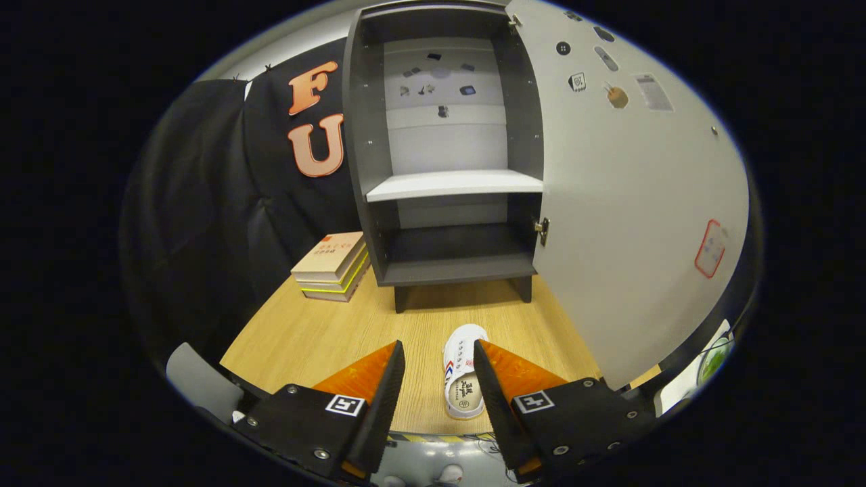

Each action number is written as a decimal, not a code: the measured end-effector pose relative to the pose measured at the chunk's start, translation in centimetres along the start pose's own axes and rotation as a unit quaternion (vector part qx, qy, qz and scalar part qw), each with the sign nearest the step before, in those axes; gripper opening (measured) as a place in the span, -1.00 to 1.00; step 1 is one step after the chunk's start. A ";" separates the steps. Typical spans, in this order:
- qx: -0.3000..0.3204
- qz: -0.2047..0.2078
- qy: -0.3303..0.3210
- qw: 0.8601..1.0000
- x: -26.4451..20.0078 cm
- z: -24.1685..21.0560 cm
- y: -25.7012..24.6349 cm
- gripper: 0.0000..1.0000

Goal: Open the shoe cabinet door, grab the shoes and put them into the shoe cabinet, then close the shoe cabinet door.

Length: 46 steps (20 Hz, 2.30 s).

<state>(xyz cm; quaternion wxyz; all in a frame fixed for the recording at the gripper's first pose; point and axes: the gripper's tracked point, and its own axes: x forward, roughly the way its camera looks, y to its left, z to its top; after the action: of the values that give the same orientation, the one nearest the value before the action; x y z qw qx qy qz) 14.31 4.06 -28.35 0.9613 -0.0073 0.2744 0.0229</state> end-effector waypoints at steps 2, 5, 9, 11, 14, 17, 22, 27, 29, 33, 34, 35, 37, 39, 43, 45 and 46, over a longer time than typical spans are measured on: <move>-0.008 -0.006 0.026 1.000 1.8 -1.8 -0.3 0.31; -0.006 -0.002 0.057 0.998 4.1 -4.3 -0.3 0.32; -0.010 -0.001 0.100 0.995 7.5 -7.7 -0.3 0.32; -0.003 0.002 0.125 0.992 8.9 -9.5 -0.3 0.32; 0.000 0.005 0.156 0.988 10.6 -11.8 -0.6 0.32; 0.007 0.002 0.179 0.984 12.5 -13.5 -0.9 0.32; 0.020 -0.001 0.204 0.979 14.7 -15.2 -1.4 -0.01; 0.045 0.014 0.203 0.978 15.8 -15.3 -0.9 -0.87; 0.029 0.016 0.196 0.980 15.8 -15.1 -1.0 -0.99; 0.023 0.011 0.156 0.987 15.0 -12.7 -1.9 -1.00; 0.028 0.013 0.141 0.990 14.6 -11.5 -1.9 -1.00; 0.029 0.018 0.133 0.991 14.2 -10.7 -1.8 -1.00; 0.031 0.026 0.121 0.992 13.3 -9.2 -1.6 -1.00; 0.032 0.030 0.104 0.994 12.0 -7.2 -1.6 -1.00; 0.024 0.041 0.053 0.997 8.7 -1.5 -1.0 -1.00; 0.026 0.052 0.021 0.998 6.9 2.2 -0.5 -1.00; 0.024 0.057 0.005 0.998 6.1 4.0 -0.3 -1.00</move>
<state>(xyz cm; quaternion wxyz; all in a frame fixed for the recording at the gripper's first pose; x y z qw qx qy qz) 21.66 4.09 -28.18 0.9569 0.0313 0.2799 0.0711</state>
